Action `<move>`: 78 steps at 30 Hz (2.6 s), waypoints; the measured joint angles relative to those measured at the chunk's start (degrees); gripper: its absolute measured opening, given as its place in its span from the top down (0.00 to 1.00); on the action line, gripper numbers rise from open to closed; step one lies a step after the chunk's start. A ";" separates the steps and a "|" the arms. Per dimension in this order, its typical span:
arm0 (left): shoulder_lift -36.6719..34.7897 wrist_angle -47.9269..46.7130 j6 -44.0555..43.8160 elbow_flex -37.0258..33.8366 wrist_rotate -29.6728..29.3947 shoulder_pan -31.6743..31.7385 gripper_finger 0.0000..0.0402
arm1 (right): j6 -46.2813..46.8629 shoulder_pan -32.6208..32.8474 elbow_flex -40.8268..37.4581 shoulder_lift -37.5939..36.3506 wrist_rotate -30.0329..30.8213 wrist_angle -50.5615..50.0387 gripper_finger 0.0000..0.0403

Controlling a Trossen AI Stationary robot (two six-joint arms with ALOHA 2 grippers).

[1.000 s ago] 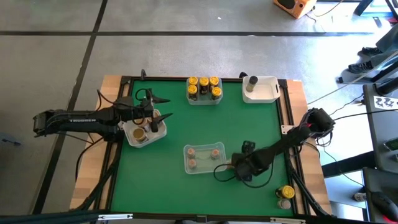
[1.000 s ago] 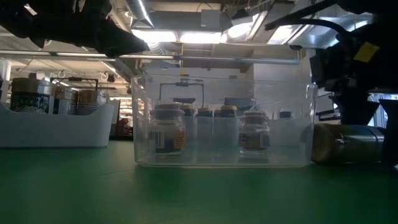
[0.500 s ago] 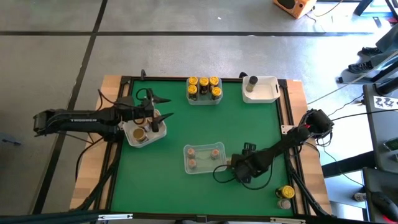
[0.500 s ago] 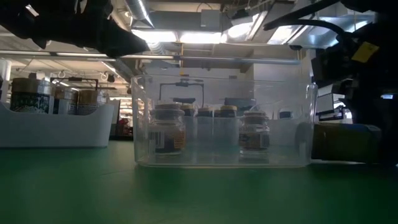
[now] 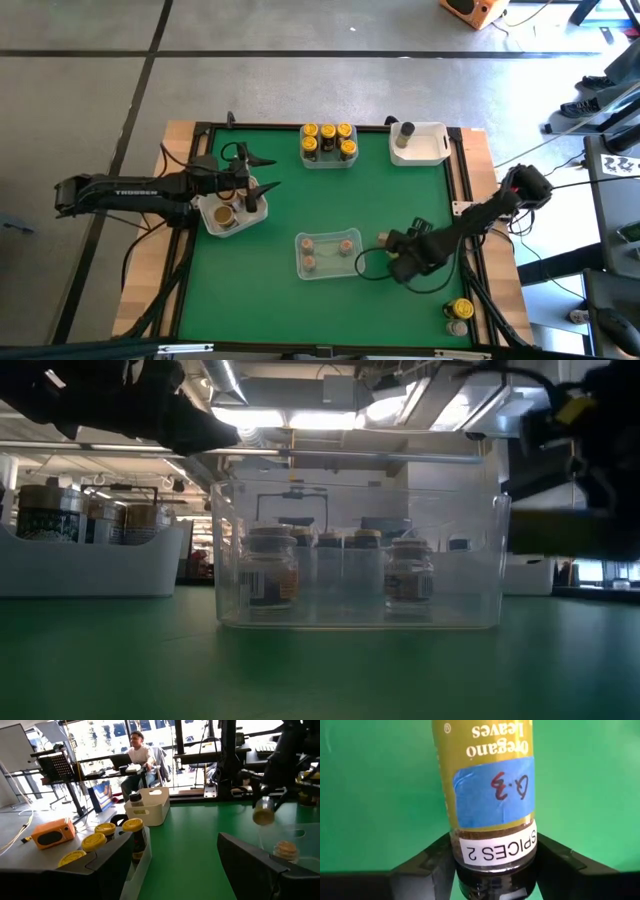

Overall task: Sort spices by type
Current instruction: Put the black spice bottle into the right white bin

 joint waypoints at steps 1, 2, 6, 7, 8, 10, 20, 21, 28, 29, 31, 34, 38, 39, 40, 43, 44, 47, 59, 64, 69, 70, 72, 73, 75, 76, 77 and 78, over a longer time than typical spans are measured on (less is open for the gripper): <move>0.27 0.17 0.00 0.00 0.00 0.00 0.29 | 0.37 0.00 0.02 -1.06 1.17 -0.41 0.47; 0.40 -0.12 -0.12 0.00 0.00 0.00 0.29 | 0.66 0.00 0.02 -1.88 2.56 -0.60 0.47; 1.85 0.71 -0.46 0.02 0.00 0.00 0.29 | 1.87 -0.83 0.02 -4.28 7.03 -0.03 0.47; 2.47 0.75 -0.57 0.02 0.00 0.00 0.29 | 1.86 -1.26 0.02 -4.84 7.80 0.19 0.47; 3.35 1.33 -1.20 0.04 0.00 -0.08 0.29 | 1.91 -1.74 0.06 -5.24 8.42 0.27 0.47; 5.38 2.28 -3.73 1.02 0.02 -0.74 0.29 | 1.65 -2.72 0.06 -5.78 9.47 0.26 0.47; 23.79 2.81 -4.57 12.95 0.15 -6.67 0.49 | -3.01 -6.46 0.11 -6.18 9.80 1.43 0.48; 26.00 2.87 -4.57 14.36 0.13 -6.92 0.53 | -3.24 -6.47 0.11 -6.19 9.73 1.68 0.48; 39.73 3.02 -4.41 25.31 0.91 -8.49 0.78 | -3.24 -6.43 0.13 -6.19 9.32 2.07 0.48; 41.48 2.88 -4.00 26.81 1.85 -8.81 0.81 | -3.20 -6.43 0.13 -6.19 9.32 2.09 0.48; 45.05 2.98 -2.74 30.20 4.18 -9.61 0.87 | -3.12 -6.43 0.13 -6.19 9.32 2.17 0.48; 50.14 3.18 -1.08 34.97 5.89 -10.97 0.94 | -3.12 -6.41 0.15 -6.22 9.39 2.31 0.48; 56.93 6.05 0.00 40.49 5.93 -12.54 0.99 | -3.14 -6.40 0.15 -6.24 9.75 2.61 0.48; 58.51 6.86 0.02 41.77 6.17 -12.87 0.99 | -3.22 -6.40 0.15 -6.24 9.74 2.83 0.48; 59.95 7.44 0.10 43.03 6.65 -13.13 0.99 | -3.37 -6.40 0.17 -6.24 9.80 3.24 0.48; 63.97 7.94 0.24 47.23 8.32 -13.78 0.98 | -3.85 -6.40 0.17 -6.24 9.87 3.73 0.48; 65.15 7.89 0.24 48.54 8.78 -13.98 0.99 | -3.90 -6.40 0.17 -6.24 9.90 3.91 0.48; 67.79 9.02 0.18 51.68 9.01 -14.68 1.00 | -4.14 -6.40 0.17 -6.24 10.36 4.32 0.48; 71.61 5.60 2.09 53.96 8.82 -13.73 0.99 | -4.08 -6.40 0.66 -6.19 10.24 3.86 0.48; 72.39 4.01 1.05 53.92 8.81 -12.44 0.99 | -4.05 -6.38 3.59 -6.17 10.32 1.51 0.48; 73.08 3.82 1.07 53.86 8.24 -12.44 0.99 | -4.34 -6.32 6.69 -6.17 10.87 -1.15 0.49; 73.16 3.88 1.07 53.86 8.23 -12.46 0.99 | -4.40 -6.32 7.18 -6.17 11.12 -1.54 0.49; 73.21 3.75 1.05 53.86 8.05 -12.69 0.99 | -4.73 -6.33 7.71 -6.18 11.73 -1.63 0.49; 73.21 3.73 1.11 53.86 7.97 -12.76 0.99 | -4.91 -6.34 7.81 -6.19 11.83 -1.63 0.49; 73.21 3.93 1.27 53.83 7.96 -12.84 0.99 | -5.41 -6.32 7.82 -6.19 12.14 -1.61 0.49; 73.22 4.12 1.25 53.82 7.96 -12.96 1.00 | -5.45 -6.32 7.82 -6.19 12.36 -1.63 0.49; 73.23 4.34 1.25 53.81 7.96 -13.07 1.00 | -5.43 -6.32 7.82 -6.19 12.48 -1.63 0.49; 73.23 4.41 1.29 53.81 7.96 -13.14 1.00 | -5.42 -6.32 7.82 -6.19 12.60 -1.62 0.49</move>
